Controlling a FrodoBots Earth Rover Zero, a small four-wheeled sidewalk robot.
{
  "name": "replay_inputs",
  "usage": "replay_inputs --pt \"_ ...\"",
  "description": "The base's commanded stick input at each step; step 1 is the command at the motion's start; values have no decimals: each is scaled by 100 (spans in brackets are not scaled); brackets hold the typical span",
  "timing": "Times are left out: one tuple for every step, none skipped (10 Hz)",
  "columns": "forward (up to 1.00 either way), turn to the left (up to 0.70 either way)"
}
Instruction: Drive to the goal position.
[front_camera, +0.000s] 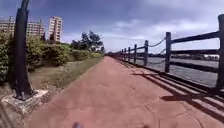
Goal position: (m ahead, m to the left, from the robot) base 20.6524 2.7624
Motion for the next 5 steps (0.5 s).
replay_inputs --pt "70 0" --pt "70 0" --pt "70 0" --pt "70 0" --pt "70 26"
